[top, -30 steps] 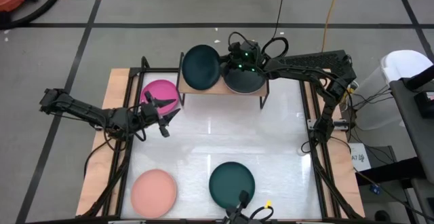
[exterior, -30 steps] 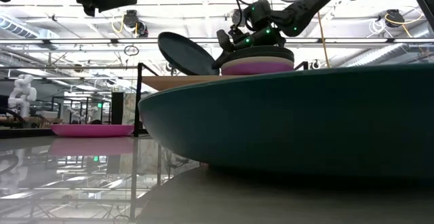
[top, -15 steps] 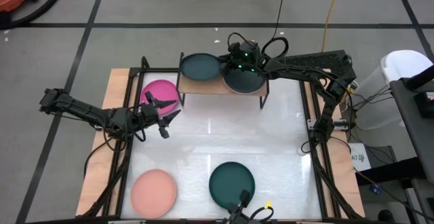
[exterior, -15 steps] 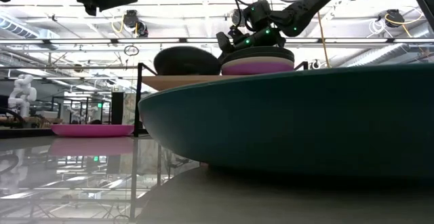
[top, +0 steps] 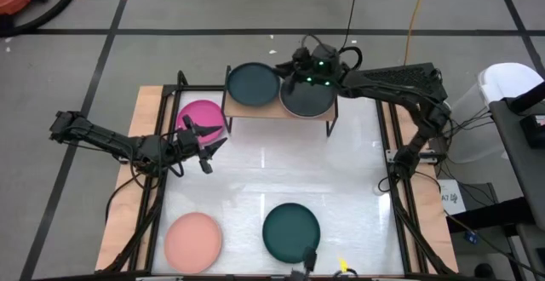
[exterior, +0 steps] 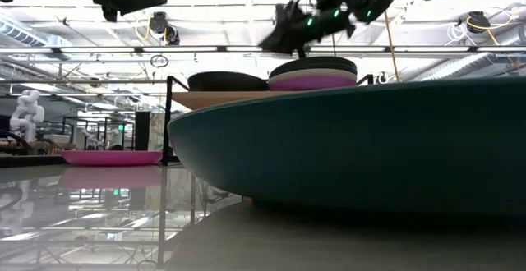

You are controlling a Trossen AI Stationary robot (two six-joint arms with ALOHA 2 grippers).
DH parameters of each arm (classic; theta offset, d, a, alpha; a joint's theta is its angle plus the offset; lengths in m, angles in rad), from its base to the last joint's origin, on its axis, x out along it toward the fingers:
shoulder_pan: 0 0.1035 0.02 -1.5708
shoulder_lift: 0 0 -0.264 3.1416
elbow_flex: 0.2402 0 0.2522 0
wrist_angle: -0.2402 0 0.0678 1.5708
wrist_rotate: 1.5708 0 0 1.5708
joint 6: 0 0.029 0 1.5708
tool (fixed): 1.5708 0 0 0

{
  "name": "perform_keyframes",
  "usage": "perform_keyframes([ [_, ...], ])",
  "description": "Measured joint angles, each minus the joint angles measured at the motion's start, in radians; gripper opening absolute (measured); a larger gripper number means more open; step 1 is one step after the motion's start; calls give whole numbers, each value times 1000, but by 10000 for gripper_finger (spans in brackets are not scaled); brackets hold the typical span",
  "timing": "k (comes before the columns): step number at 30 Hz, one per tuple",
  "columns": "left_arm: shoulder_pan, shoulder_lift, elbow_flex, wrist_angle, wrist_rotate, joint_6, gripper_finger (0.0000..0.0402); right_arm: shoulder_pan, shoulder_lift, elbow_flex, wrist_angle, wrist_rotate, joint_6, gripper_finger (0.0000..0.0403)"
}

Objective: Place and stack plates onto a shelf
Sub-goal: Stack the pink plate on top of the dark green plate on the shelf

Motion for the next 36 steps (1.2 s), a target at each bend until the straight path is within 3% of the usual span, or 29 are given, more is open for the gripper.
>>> perform_keyframes([
  [3,0,0,0,-9,0,-11,198,18,-101,-5,-78,-64,-39,79],
  [8,-6,6,0,-67,-3,-70,198,108,-315,-118,-216,-63,-170,79],
  [15,-6,60,1,-154,-139,-221,198,288,-671,-495,-92,16,-155,78],
  [21,17,85,4,-192,-158,-334,198,395,-928,-820,81,21,-130,78],
  [23,33,85,30,-284,-158,-396,195,416,-991,-896,139,21,-87,78],
  [30,97,156,255,-852,-144,-648,141,465,-1117,-1030,233,34,-51,78],
  [36,162,275,347,-1052,20,-671,123,484,-1127,-1073,255,47,-38,78],
])
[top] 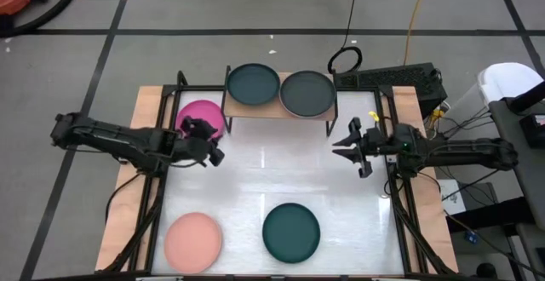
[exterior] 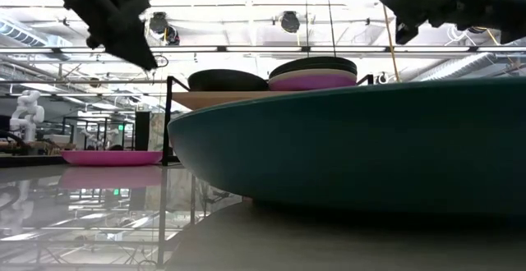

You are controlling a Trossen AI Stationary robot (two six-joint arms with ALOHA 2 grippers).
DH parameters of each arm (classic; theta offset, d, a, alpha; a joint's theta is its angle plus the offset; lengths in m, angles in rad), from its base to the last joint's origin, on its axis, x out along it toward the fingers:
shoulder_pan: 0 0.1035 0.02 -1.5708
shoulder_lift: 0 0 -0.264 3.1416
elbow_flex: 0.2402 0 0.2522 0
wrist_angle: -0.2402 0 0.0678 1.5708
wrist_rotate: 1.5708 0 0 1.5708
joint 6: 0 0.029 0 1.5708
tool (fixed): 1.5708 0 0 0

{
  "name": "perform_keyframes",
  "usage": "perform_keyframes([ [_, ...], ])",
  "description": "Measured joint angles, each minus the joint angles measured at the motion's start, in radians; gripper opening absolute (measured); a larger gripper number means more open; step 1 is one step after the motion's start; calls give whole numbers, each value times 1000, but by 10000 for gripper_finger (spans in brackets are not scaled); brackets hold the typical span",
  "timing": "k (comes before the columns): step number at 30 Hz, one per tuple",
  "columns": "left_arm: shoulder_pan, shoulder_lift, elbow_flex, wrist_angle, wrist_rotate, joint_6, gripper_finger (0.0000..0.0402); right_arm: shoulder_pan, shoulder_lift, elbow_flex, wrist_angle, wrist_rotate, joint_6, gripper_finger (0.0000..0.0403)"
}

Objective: Place and stack plates onto a shelf
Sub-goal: Stack the pink plate on top of the dark green plate on the shelf

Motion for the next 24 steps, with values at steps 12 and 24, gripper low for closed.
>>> perform_keyframes([
  [12,237,270,1,-269,265,-122,122,17,3,-33,0,-4,33,78],
  [24,336,371,1,-203,362,64,192,17,3,-33,0,-8,34,78],
])
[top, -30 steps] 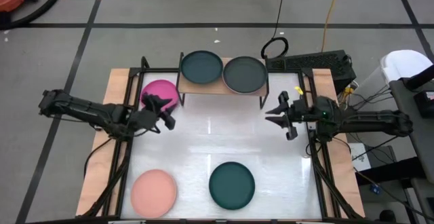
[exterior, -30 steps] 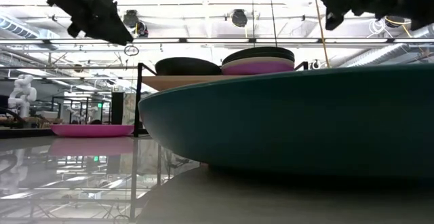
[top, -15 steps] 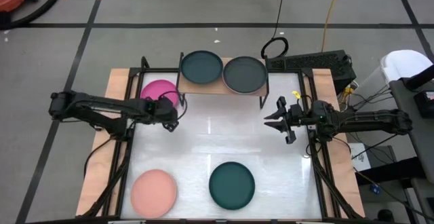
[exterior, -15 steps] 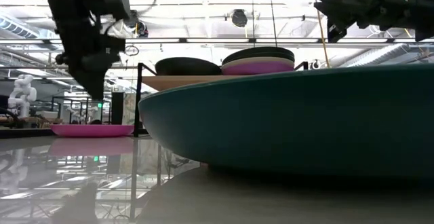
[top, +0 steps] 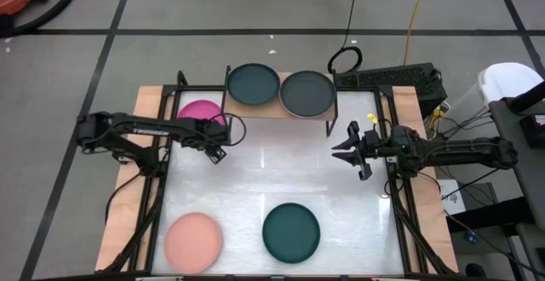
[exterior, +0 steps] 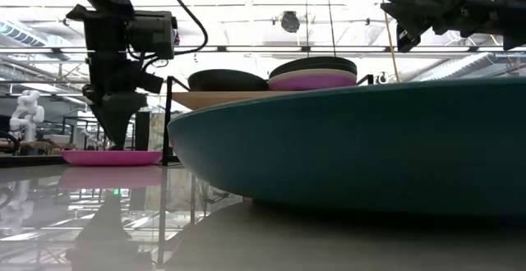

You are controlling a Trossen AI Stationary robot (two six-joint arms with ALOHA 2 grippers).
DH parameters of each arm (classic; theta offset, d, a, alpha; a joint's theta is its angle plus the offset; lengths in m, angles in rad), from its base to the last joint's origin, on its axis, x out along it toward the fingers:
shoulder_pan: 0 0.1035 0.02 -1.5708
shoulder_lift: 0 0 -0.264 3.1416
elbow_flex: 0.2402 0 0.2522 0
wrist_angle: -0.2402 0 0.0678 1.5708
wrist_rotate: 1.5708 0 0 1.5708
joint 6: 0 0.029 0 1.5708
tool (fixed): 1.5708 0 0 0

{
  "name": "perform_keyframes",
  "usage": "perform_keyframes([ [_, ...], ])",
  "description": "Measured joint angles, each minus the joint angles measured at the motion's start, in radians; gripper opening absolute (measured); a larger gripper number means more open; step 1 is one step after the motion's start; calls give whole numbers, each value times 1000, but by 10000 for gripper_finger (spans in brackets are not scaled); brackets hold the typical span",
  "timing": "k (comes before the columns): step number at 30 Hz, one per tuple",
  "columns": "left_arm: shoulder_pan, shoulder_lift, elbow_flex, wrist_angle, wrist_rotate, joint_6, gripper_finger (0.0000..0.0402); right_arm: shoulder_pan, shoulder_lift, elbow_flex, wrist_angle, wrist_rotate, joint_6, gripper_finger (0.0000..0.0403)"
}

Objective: Place and stack plates onto a shelf
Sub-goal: Stack the pink plate on top of the dark green plate on the shelf

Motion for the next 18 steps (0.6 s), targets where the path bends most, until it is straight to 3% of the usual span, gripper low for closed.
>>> perform_keyframes([
  [6,4,34,-7,2,-24,6,241,0,0,0,0,0,-5,78],
  [11,27,77,-44,16,-53,-7,243,0,1,0,-3,0,-2,78],
  [18,31,89,-119,156,-54,23,241,0,2,0,-9,-1,0,78],
])
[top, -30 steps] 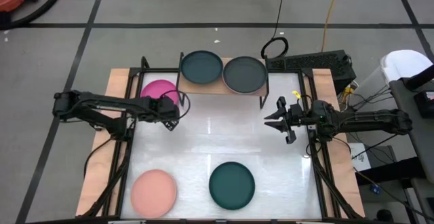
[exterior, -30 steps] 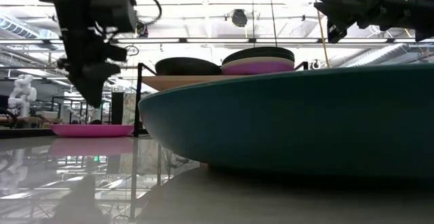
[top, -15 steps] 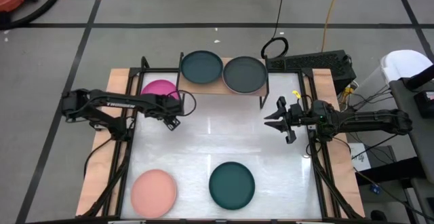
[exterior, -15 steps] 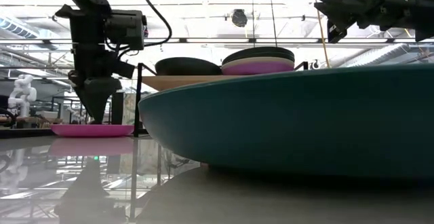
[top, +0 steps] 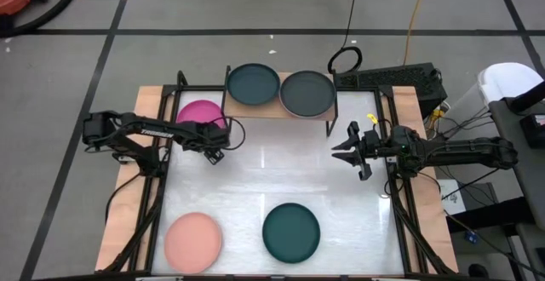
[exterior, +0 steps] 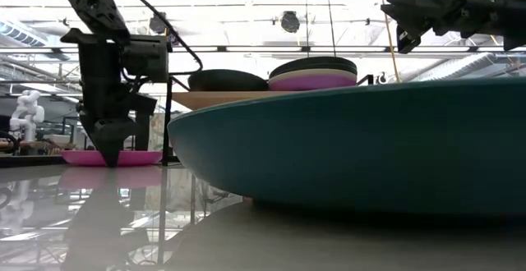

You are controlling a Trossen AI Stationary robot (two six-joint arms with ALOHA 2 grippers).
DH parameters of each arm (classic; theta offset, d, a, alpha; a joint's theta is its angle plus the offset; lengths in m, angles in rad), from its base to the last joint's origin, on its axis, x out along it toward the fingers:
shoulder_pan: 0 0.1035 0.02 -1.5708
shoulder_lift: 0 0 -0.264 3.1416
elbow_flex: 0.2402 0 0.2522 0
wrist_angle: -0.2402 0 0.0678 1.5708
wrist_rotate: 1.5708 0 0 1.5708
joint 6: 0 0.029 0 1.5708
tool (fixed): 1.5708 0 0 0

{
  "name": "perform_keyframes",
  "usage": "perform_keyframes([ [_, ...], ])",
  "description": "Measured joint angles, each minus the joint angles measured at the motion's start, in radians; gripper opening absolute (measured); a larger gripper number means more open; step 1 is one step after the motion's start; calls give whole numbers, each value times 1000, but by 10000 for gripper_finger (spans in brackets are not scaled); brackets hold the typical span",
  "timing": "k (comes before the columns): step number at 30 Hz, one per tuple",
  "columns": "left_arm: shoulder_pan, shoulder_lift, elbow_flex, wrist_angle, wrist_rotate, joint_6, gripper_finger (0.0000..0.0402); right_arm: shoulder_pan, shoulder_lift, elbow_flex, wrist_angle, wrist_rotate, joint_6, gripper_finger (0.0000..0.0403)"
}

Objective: Place and stack plates onto a shelf
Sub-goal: Stack the pink plate on top of the dark green plate on the shelf

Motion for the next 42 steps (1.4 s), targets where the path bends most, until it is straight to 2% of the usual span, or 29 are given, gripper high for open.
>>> perform_keyframes([
  [2,0,1,-4,4,2,-3,227,0,0,0,-2,0,2,78],
  [4,-1,1,-5,8,13,-16,195,0,0,0,-2,0,9,78],
  [10,-2,3,-5,19,69,-20,42,0,0,0,0,1,20,78],
  [12,-1,0,0,8,53,-37,17,0,0,0,1,1,36,78],
  [17,-41,-41,51,-68,99,-63,10,0,0,0,0,0,103,78],
  [26,-132,-191,302,-332,82,-174,10,25,0,0,1,0,98,78],
  [31,-185,-249,474,-440,-32,-198,10,26,0,0,2,0,94,78],
  [35,-188,-251,635,-592,-218,-241,10,26,0,0,8,1,88,78],
  [38,-163,-250,735,-537,-324,-149,10,26,0,0,10,1,78,78],
  [42,-114,-214,808,-283,-328,213,10,25,0,0,16,3,54,78],
])
